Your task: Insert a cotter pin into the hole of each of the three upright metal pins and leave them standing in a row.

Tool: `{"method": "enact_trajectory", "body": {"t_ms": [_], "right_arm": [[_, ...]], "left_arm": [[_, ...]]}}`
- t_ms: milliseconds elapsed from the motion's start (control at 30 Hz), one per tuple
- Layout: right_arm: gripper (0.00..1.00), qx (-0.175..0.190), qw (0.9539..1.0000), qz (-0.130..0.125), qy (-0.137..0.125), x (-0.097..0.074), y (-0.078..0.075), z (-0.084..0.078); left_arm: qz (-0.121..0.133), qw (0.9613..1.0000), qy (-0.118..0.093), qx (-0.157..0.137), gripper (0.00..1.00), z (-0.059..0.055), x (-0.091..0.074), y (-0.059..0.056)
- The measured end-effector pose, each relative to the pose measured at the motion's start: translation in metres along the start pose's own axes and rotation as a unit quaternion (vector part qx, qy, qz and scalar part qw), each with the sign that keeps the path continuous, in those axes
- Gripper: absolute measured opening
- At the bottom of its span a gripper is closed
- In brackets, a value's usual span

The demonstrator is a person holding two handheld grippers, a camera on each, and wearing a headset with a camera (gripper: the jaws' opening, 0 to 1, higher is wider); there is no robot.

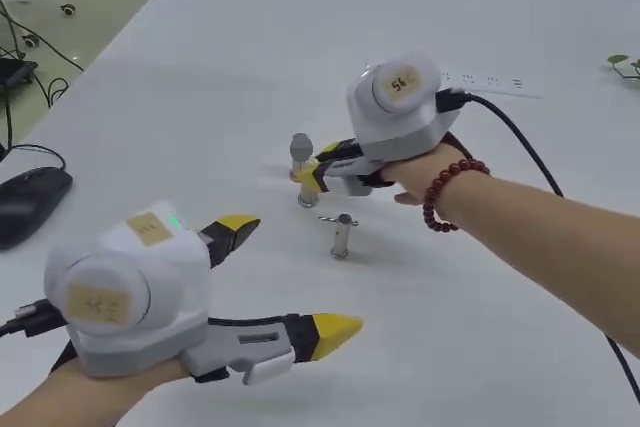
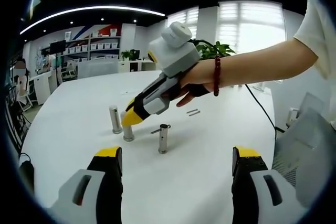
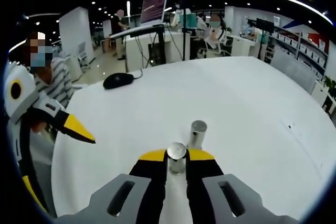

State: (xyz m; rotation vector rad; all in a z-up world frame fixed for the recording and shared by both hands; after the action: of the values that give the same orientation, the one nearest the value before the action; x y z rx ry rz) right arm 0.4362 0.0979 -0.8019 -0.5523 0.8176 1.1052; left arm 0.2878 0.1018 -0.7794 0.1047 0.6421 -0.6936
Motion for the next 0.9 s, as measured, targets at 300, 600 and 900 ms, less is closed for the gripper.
{"method": "enact_trajectory", "body": {"t_ms": [300, 600, 900], "right_arm": [[0.14, -0.001, 0.9999, 0.010, -0.007, -0.010, 0.001, 0.001], [0.13, -0.010, 0.9999, 0.006, 0.008, -0.017, -0.001, -0.012], [0.13, -0.004, 0.9999, 0.002, 0.016, -0.029, -0.006, -0.027]], "left_arm": [[0.000, 1.0000, 0.001, 0.004, 0.86, 0.001, 0.002, -0.001], [-0.003, 1.0000, -0.004, 0.006, 0.86, 0.004, 0.001, -0.004], [-0.006, 0.9999, -0.005, 0.009, 0.87, 0.005, -0.001, -0.009]]}}
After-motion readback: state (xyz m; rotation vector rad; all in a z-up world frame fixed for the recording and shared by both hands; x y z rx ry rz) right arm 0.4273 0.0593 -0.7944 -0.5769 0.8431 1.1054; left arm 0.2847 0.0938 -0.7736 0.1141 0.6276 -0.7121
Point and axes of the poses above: the centre of the closed fingertips' face, and the gripper's own axes: x roughly forward along the fingers, y roughly to its left, z roughly out of its top, the point moved 3 cm from there along -x, roughly backward along the fingers, and after that the axes turned 15 degrees about y, right-handed, at the moved point
